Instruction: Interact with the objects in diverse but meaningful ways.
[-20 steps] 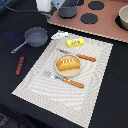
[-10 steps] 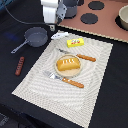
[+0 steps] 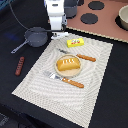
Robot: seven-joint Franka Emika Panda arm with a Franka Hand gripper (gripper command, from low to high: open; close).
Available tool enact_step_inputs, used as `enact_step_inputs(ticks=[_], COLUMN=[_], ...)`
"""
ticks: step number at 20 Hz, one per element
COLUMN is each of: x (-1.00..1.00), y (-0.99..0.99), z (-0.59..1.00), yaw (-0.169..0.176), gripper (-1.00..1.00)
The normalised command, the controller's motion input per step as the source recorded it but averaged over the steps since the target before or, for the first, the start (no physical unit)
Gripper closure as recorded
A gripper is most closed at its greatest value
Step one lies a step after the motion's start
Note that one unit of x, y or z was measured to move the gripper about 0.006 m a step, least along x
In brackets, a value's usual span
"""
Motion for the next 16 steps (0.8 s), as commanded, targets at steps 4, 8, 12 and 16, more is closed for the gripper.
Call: enact_step_inputs(ticks=[4,8,12,16], x=[0.32,0.26,0.22,0.14], y=[0.04,0.03,0.08,0.17], z=[-0.1,-0.22,-0.27,-0.1], yaw=[0.033,0.046,0.052,0.081], gripper=[-1.0,-1.0,-1.0,-1.0])
